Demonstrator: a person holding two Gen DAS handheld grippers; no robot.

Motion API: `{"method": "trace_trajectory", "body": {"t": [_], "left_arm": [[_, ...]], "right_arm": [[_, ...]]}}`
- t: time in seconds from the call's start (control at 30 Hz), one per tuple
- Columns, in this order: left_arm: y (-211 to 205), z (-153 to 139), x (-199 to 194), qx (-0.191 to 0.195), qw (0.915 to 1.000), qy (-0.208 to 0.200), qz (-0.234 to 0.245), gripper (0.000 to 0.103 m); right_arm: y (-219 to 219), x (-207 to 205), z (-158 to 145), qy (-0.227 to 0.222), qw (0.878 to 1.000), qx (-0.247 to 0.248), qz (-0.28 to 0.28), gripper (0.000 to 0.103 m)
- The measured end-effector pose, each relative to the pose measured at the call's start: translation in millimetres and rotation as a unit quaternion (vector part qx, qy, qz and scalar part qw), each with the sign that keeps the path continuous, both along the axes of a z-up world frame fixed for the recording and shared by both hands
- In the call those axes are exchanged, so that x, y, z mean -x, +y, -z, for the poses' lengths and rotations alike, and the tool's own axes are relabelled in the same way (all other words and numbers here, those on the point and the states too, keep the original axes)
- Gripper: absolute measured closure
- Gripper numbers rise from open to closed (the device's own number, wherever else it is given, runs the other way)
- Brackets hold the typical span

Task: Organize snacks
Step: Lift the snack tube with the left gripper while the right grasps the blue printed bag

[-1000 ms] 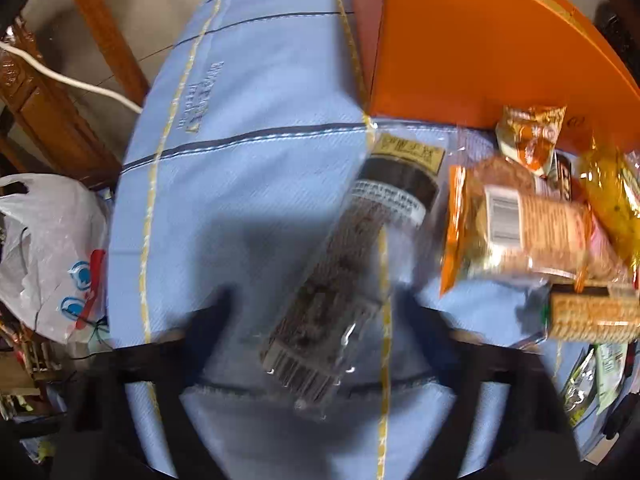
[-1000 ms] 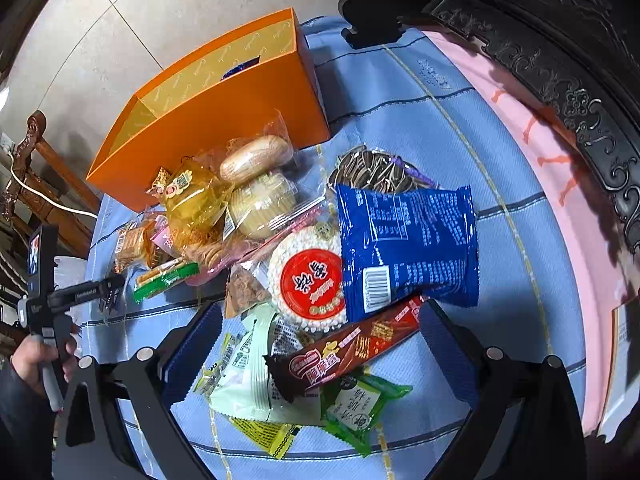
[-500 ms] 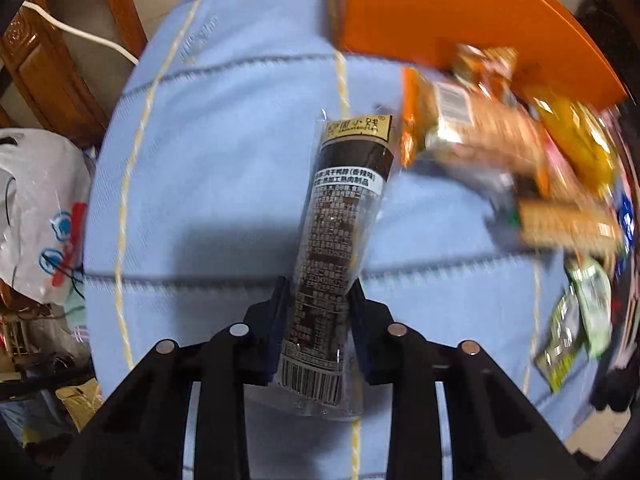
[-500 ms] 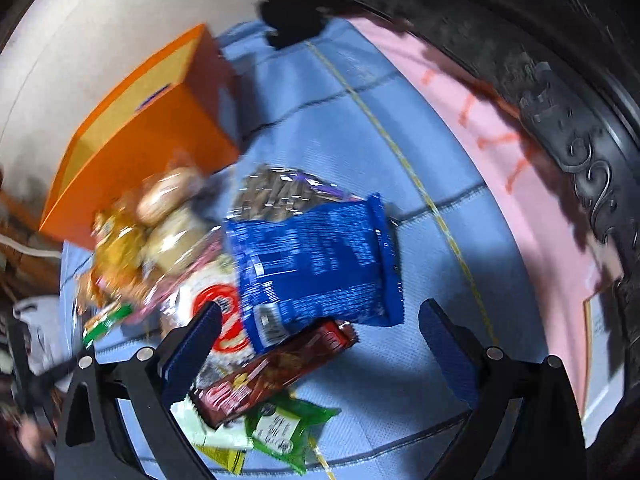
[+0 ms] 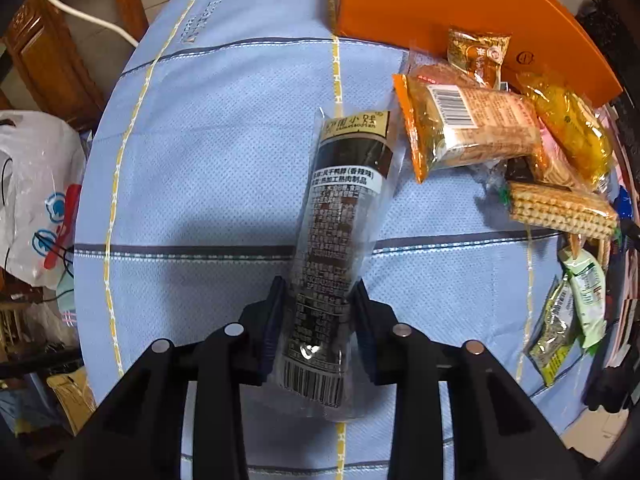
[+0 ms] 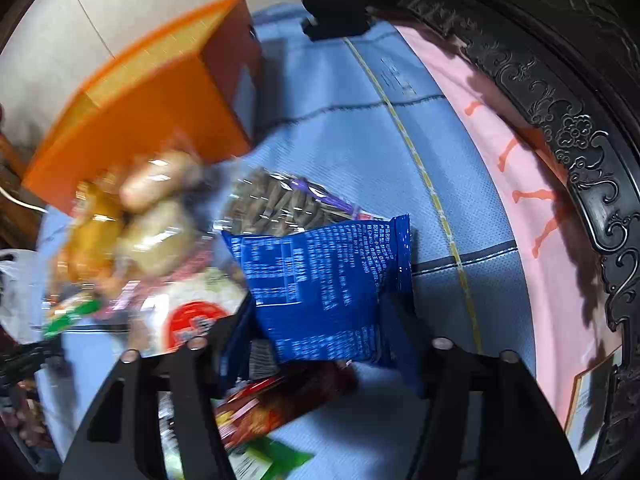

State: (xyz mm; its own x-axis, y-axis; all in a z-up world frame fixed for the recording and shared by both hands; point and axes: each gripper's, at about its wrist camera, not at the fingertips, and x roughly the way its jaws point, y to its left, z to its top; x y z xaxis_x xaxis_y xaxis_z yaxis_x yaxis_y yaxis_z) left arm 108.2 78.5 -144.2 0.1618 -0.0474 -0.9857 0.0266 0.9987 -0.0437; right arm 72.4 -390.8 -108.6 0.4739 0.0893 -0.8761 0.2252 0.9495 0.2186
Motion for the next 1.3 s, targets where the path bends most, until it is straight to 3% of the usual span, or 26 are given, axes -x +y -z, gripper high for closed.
{"method": "trace_trajectory", "body": {"t": [0.03,0.13,0.17,0.2,0.23,0.27,0.33,0.4,0.5,0.67,0.73,0.77,0.8,0.87,1.07,1.3], "left_arm": [[-0.3,-3.2,4.1,0.003,1.0000,-0.002,0.000,0.071],[3.9,-7.6,6.9,0.003,1.0000,-0.005,0.003,0.071],[6.1,-6.0,7.0,0.003,1.0000,-0.002,0.000,0.071],[7.8,-4.4,7.2,0.003,1.0000,0.000,-0.003,0.071],[9.5,-2.3,7.3,0.003,1.0000,0.003,-0.006,0.071],[9.5,-1.1,7.1,0.002,1.0000,0.004,-0.006,0.071],[7.6,0.9,5.9,-0.001,1.0000,0.003,-0.004,0.071],[6.6,3.1,7.5,-0.002,1.0000,0.004,-0.003,0.071],[5.8,5.9,6.0,-0.002,1.0000,0.004,-0.006,0.070],[-0.7,12.7,2.7,-0.007,0.9999,0.004,-0.007,0.069],[-2.6,14.8,-0.2,-0.005,0.9999,0.003,-0.009,0.068],[-2.2,15.3,-1.1,-0.004,0.9999,0.001,-0.011,0.068],[-2.2,14.8,-0.8,-0.003,0.9999,0.001,-0.012,0.068],[-1.5,14.2,-1.8,-0.002,0.9999,0.001,-0.014,0.068],[6.6,-0.1,2.1,0.005,0.9995,-0.013,-0.030,0.072],[14.2,-43.1,8.2,0.019,0.9977,-0.054,-0.037,0.072]], "right_arm": [[0.9,4.1,-7.4,-0.007,1.000,-0.003,-0.001,0.095],[2.9,8.1,-16.3,-0.011,1.000,-0.016,-0.020,0.094],[1.9,6.3,-10.6,0.000,0.999,-0.029,-0.027,0.084],[1.3,4.5,-5.1,0.012,0.999,-0.036,-0.027,0.066],[-1.2,5.7,-1.5,0.020,0.999,-0.028,-0.010,0.028],[-5.8,7.7,-0.4,0.019,1.000,-0.012,0.018,0.018],[-18.5,14.8,-1.9,-0.006,0.998,-0.003,0.060,0.015],[-25.6,15.6,2.1,-0.002,0.997,-0.014,0.070,0.004],[-30.4,6.4,19.9,0.040,0.996,0.003,0.078,0.004],[-26.2,-21.4,45.6,0.066,0.993,-0.029,0.091,0.004],[-15.2,-33.3,50.8,0.080,0.993,0.004,0.081,0.003],[-7.7,-38.4,50.9,0.084,0.994,0.034,0.062,0.010],[2.8,-40.8,47.7,0.076,0.994,0.066,0.037,0.014],[10.0,-39.5,38.5,0.066,0.995,0.077,0.024,0.026],[2.8,-15.7,-10.4,0.002,0.998,0.043,0.041,0.027],[18.2,-8.7,-67.2,-0.075,0.997,-0.017,-0.008,0.026]]}}
